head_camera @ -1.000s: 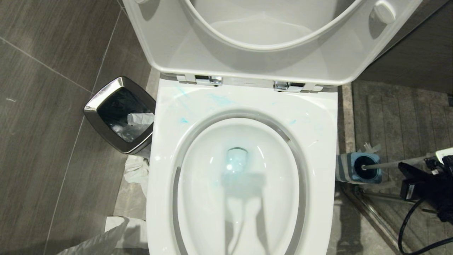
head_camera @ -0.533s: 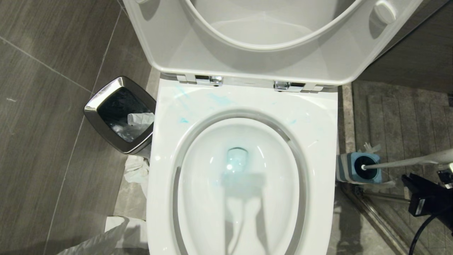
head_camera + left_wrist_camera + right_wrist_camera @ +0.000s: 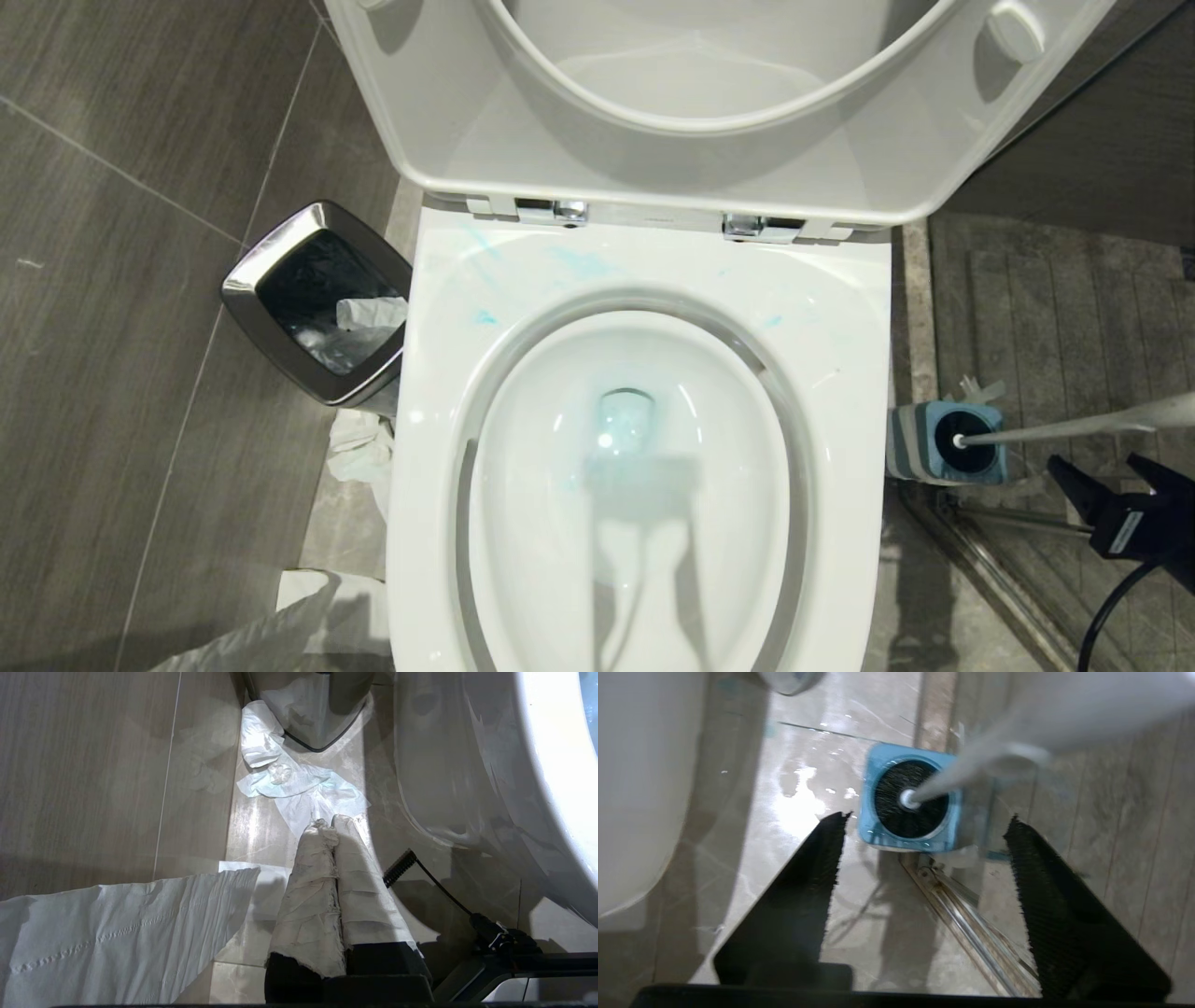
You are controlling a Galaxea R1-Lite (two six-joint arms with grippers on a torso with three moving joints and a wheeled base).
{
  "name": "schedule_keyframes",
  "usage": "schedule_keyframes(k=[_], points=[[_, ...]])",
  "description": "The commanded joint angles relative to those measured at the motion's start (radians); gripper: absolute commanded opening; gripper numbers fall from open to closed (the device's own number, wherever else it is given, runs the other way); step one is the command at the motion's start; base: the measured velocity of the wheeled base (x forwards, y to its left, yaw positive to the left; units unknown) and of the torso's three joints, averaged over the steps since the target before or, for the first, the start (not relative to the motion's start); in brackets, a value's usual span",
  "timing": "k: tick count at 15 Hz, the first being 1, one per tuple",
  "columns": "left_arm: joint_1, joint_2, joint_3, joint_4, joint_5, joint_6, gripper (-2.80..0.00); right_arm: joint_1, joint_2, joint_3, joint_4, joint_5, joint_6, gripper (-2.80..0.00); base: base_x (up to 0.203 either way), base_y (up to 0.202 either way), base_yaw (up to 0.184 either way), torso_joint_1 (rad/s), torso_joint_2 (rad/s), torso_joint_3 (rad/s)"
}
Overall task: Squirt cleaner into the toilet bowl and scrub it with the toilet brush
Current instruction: Scrub the toilet bowl
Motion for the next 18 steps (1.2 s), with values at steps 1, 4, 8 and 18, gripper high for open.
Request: schedule_keyframes(k=[1,4,8,18], points=[[0.0,0.001,0.008,0.0,0.0,-0.001,-2.8,-0.016,0.057,-0.03,-0.009,0.0,0.021,0.0,0.0,0.0,0.0,0.0,0.0,0.0],[0.0,0.001,0.008,0.0,0.0,-0.001,-2.8,-0.027,0.13,-0.105,-0.009,-0.002,0.031,0.0,0.0,0.0,0.0,0.0,0.0,0.0],[0.0,0.001,0.008,0.0,0.0,0.001,-2.8,-0.028,0.187,-0.205,-0.009,-0.003,0.027,0.0,0.0,0.0,0.0,0.0,0.0,0.0],[0.0,0.001,0.008,0.0,0.0,-0.001,-2.8,-0.028,0.206,-0.338,-0.009,-0.062,0.028,0.0,0.0,0.0,0.0,0.0,0.0,0.0]])
